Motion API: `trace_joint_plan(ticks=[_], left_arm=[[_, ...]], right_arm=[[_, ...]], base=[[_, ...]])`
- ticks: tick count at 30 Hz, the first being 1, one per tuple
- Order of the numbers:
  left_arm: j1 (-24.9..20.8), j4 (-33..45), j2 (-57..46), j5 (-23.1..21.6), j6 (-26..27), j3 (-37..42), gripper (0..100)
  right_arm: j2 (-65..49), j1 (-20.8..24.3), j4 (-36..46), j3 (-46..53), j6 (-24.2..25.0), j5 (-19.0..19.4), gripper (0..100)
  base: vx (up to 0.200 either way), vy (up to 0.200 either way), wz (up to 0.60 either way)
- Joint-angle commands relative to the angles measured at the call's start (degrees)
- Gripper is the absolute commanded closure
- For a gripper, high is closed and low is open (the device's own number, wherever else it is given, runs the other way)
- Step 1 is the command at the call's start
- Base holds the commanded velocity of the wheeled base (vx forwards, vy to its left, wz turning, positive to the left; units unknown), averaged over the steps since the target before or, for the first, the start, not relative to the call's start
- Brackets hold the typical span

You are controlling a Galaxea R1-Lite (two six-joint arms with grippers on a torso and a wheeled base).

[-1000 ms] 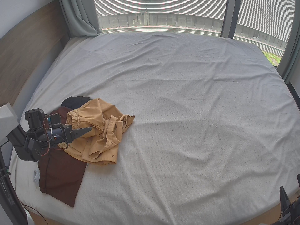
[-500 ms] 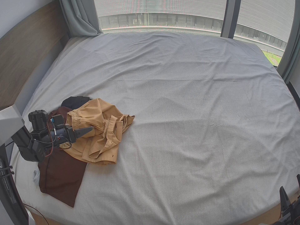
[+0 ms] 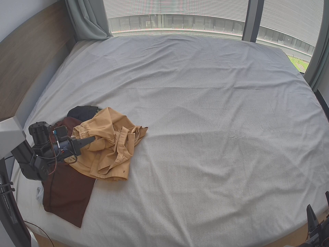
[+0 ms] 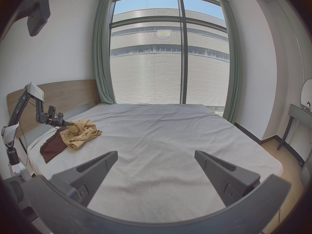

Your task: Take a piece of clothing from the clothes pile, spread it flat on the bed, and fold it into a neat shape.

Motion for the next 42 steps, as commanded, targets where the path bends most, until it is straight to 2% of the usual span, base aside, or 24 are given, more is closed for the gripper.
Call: trace_joint_plan(ticks=[1,7,17,25,37,42], left_arm=[[0.15,-5.16,-2.97,-0.57,-5.04,4.47,100],[0.15,-12.72,-4.29,-0.49,-8.29,10.71,100],[0.41,-14.65,-6.67,0.57,-9.00,15.98,100],[-0.64,-15.97,-12.55,1.62,-14.71,19.15,100],[-0.64,-15.62,-16.60,1.71,-15.15,22.13,100],[-1.87,-15.88,-21.43,2.33,-22.62,22.40,100]], right_arm=[[-0.93,-0.01,0.00,0.92,-0.02,0.03,0],[-0.93,-0.01,0.00,1.01,-0.02,0.03,0],[-0.93,-0.01,0.00,1.01,0.07,0.03,0],[-0.93,-0.01,0.00,1.01,0.07,0.03,0],[-0.93,-0.01,0.00,1.01,0.07,0.03,0],[-0.93,-0.01,0.00,1.01,0.07,0.03,0]], base=[[0.000,0.000,0.00],[0.000,0.000,0.00],[0.000,0.000,0.00],[0.000,0.000,0.00],[0.000,0.000,0.00],[0.000,0.000,0.00]])
